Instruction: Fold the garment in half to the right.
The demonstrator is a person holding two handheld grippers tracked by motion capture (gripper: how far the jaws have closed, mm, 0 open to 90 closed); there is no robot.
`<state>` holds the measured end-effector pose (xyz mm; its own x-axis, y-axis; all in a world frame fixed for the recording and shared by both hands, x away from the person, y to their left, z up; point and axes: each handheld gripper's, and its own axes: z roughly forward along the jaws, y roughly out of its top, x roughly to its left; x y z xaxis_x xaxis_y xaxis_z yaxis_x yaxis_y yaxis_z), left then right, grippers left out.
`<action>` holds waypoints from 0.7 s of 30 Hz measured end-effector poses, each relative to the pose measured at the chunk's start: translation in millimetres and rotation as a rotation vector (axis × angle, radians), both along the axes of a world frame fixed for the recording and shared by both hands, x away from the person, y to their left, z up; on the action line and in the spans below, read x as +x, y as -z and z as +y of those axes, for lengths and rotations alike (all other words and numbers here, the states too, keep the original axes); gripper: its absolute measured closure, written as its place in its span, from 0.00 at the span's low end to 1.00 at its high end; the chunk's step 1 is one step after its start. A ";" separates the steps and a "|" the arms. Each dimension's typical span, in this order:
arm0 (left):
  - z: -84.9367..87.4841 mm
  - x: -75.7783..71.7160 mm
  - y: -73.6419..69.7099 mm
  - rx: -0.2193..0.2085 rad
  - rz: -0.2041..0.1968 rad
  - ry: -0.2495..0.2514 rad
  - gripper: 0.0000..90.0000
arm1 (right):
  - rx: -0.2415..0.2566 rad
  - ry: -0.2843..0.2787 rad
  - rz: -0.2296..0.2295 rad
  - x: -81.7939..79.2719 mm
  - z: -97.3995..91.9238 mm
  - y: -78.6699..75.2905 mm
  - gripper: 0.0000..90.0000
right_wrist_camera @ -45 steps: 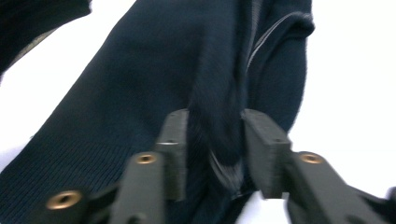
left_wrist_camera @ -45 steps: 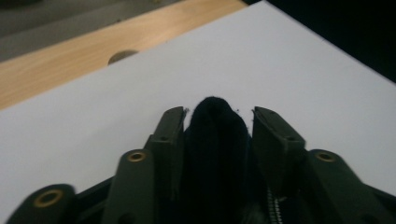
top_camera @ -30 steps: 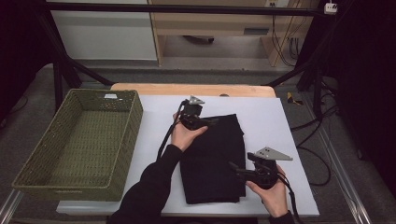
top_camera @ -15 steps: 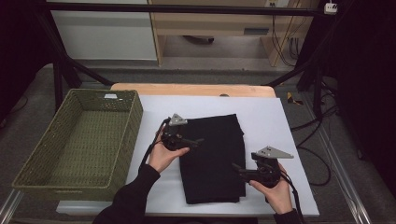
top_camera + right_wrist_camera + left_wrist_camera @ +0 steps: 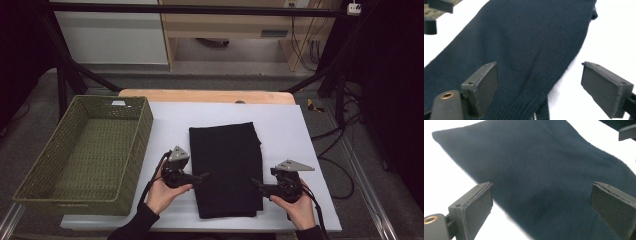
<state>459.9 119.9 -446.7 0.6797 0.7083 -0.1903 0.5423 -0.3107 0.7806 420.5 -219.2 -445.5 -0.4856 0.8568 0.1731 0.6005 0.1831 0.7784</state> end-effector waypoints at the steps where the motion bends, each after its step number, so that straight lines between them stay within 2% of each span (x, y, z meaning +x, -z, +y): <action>1: 1.2 -3.3 2.5 0.003 0.008 -0.004 0.04 | -0.004 -0.001 0.002 0.1 -0.7 1.1 0.19; 6: 4.1 -21.3 14.1 0.001 0.035 -0.012 0.04 | -0.016 -0.009 0.037 -1.1 -2.4 8.8 0.23; 7: 4.1 -21.3 14.1 0.001 0.035 -0.012 0.04 | -0.016 -0.009 0.037 -1.1 -2.4 8.8 0.23; 8: 3.6 -28.5 19.6 0.013 0.042 -0.005 0.04 | -0.026 -0.015 0.047 -2.5 -2.8 13.0 0.26; 11: 2.3 -33.9 24.0 0.026 0.060 -0.003 0.06 | -0.023 -0.013 0.049 -3.7 -2.6 16.1 0.28; 12: 0.6 -38.2 25.6 0.034 0.056 0.003 0.06 | -0.027 -0.015 0.066 -4.9 -2.1 20.6 0.29; 14: -0.8 -41.3 27.1 0.035 0.058 0.005 0.08 | -0.026 -0.017 0.073 -6.0 -2.4 22.1 0.30; 19: -3.5 -50.6 31.0 0.030 0.091 0.004 0.15 | -0.018 -0.015 0.085 -7.8 -2.9 25.3 0.33; 21: -4.1 -52.3 31.2 0.024 0.103 0.005 0.20 | -0.018 -0.016 0.098 -8.1 -2.7 26.7 0.37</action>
